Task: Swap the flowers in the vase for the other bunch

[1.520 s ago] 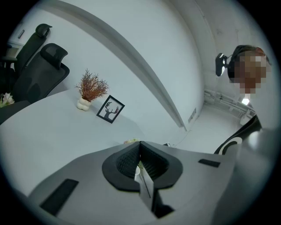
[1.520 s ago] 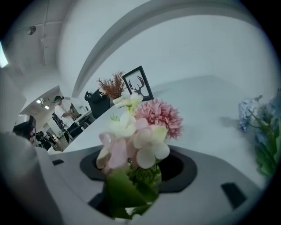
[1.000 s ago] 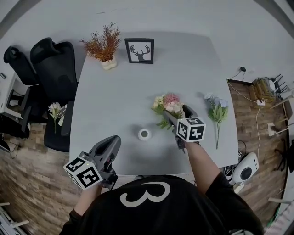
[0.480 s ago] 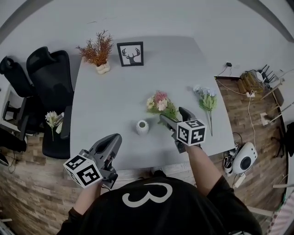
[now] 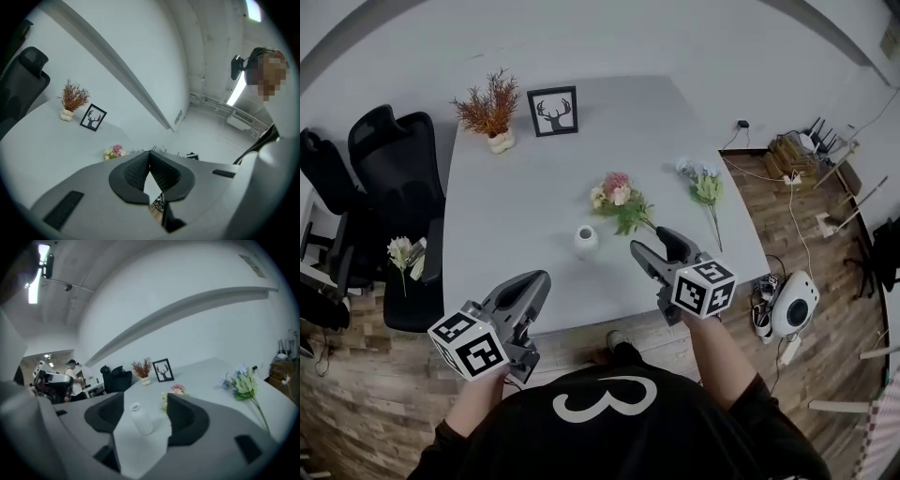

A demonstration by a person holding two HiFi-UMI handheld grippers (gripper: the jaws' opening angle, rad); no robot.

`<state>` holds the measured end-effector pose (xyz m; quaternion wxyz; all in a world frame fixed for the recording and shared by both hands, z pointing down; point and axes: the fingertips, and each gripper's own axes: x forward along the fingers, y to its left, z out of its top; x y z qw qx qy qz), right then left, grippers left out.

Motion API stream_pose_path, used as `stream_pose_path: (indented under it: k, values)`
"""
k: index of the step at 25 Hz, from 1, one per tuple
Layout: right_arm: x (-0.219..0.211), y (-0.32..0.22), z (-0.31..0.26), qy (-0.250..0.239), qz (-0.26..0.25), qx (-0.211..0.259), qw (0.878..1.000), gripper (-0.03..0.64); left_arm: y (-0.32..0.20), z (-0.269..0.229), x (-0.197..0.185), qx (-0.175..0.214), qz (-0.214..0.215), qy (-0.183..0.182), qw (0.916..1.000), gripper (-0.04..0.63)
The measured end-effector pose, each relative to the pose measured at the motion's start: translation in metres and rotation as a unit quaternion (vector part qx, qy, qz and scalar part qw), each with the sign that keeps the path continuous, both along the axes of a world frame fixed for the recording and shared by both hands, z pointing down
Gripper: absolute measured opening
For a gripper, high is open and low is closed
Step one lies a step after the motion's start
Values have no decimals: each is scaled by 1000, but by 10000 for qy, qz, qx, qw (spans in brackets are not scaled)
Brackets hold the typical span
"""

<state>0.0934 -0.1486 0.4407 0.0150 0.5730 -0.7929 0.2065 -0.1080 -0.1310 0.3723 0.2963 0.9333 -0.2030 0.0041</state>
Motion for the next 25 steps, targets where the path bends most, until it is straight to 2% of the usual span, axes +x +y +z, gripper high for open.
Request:
stream_pose_path:
  k: [3,4,8,11,20,25]
  values:
    - [-20,29,-44,6,-300,679,9972,82,14,-12,6,263,224,-47,9994,11]
    - [-28,39,-58,-81,-439,853,9954,20,20,-16,8,366,304,-64,9988,11]
    - [-75,79,-97,-557,-1365,1287,9807,8,44,-34,15,681,618,28,9958,11]
    - [-100,101,-110,-542,-1725,1388,9737,8,61,-44,21,866,860,61,9925,11]
    - [-111,118,-112,-451,-1763,1241,9754,8,83,-50,25,1006,1136,93,9884,11]
    - [-120,120,-111,-431,-1840,1229,9743,8,83,-50,20,1094,1078,121,9881,11]
